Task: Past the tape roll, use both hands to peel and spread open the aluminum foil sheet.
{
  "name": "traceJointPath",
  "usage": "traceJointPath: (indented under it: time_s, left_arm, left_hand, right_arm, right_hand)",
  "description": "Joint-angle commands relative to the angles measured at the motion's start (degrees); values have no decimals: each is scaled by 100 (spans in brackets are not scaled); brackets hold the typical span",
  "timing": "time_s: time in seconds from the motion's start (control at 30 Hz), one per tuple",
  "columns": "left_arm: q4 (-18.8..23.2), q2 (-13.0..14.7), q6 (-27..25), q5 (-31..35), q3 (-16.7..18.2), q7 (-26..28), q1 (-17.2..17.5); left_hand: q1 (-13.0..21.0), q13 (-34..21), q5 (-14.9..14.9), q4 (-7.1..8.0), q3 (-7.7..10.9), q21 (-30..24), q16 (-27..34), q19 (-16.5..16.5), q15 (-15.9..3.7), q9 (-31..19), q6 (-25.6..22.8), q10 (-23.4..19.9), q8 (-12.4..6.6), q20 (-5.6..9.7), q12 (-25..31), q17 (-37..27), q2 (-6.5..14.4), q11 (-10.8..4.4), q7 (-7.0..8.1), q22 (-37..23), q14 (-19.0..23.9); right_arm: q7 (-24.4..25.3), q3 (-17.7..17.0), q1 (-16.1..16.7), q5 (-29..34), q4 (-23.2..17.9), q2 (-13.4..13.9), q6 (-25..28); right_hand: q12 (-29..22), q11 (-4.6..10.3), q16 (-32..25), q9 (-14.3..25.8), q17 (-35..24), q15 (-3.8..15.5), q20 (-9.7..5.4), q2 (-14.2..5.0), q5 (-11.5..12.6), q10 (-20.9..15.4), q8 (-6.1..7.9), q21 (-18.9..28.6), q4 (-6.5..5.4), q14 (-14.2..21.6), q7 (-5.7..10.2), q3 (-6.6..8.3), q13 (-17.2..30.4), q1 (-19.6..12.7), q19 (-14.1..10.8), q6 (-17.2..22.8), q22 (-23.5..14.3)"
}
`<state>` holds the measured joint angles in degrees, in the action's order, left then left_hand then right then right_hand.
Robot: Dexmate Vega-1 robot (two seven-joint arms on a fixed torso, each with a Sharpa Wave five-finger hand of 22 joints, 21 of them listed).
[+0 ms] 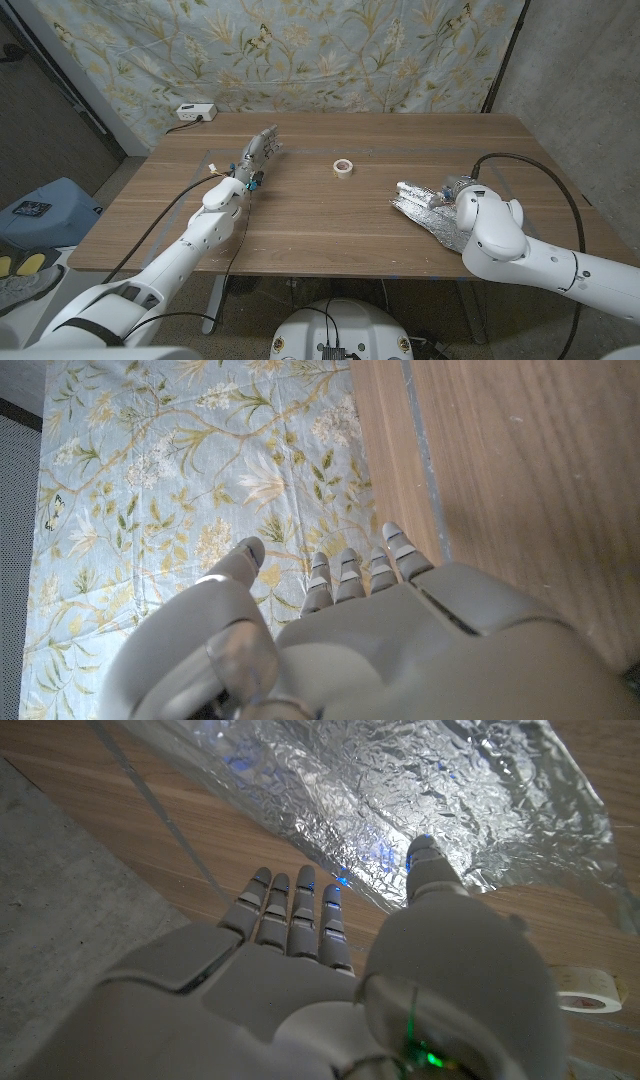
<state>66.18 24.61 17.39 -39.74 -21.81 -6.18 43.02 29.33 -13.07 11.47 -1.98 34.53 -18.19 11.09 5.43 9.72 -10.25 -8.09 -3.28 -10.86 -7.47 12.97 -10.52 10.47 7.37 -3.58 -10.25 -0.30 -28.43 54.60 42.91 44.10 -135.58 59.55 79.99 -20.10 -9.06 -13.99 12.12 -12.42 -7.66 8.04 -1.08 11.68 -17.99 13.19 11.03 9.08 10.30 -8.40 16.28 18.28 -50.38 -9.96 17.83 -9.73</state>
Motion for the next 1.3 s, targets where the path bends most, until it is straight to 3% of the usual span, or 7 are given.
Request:
traceJointPath:
  time_s: [0.03, 0.83, 0.93, 1.1, 1.3]
  left_arm:
    - [35, 10, -7, -14, 14, 37, 37]
    - [50, 35, -54, 22, -37, -28, -7]
    - [78, 45, -54, 33, -34, 2, 14]
    - [157, 72, -66, 18, -15, 37, 79]
    - [219, 95, -77, -1, 5, 76, 147]
  left_hand:
    - [7, -5, 56, -7, 29, 42, 17, 44, 45, -29, -57, 9, -7, 1, 49, -26, 48, 39, 1, -34, 4]
    - [7, -4, 61, 3, 44, 59, 20, 53, 38, -31, -70, 12, -5, -5, 49, -30, 55, 43, 21, -35, 7]
    - [8, -4, 61, 3, 45, 61, 20, 55, 38, -31, -73, 13, -6, -6, 49, -30, 55, 45, 24, -35, 10]
    - [8, -3, 62, 7, 48, 64, 21, 56, 38, -32, -78, 16, -6, -7, 49, -31, 59, 41, 28, -35, 8]
    - [8, -3, 62, 10, 51, 68, 20, 61, 43, -33, -88, 12, -9, 1, 51, -32, 60, 43, 35, -36, 6]
  right_arm:
    - [420, 290, -264, -404, 78, 21, 0]
    - [842, 204, 30, -603, 66, 194, 0]
    - [1007, 332, -57, -708, 113, 206, 0]
    - [1405, 492, -134, -887, 225, 183, -23]
    - [1946, 592, -147, -1098, 477, 142, -257]
  right_hand:
    - [-64, 45, -38, 32, -34, 26, -8, -13, 43, -116, 50, 37, -29, 101, -60, -12, 41, -64, -65, 94, -8]
    - [-226, 175, -81, 54, -65, 183, -62, -43, 35, -245, 40, 33, -46, 288, 25, -39, 162, -114, -138, 199, -6]
    - [-264, 195, -107, 60, -73, 219, -74, -52, 36, -269, 43, 33, -46, 367, 60, -41, 191, -127, -155, 228, -6]
    - [-450, 292, -174, 87, -106, 451, -148, -78, 46, -426, 66, 42, -41, 574, 164, -54, 318, -182, -245, 354, -5]
    - [-586, 347, -236, 113, -156, 541, -165, -91, 55, -490, 87, 49, -33, 721, 188, -69, 429, -226, -317, 448, -4]
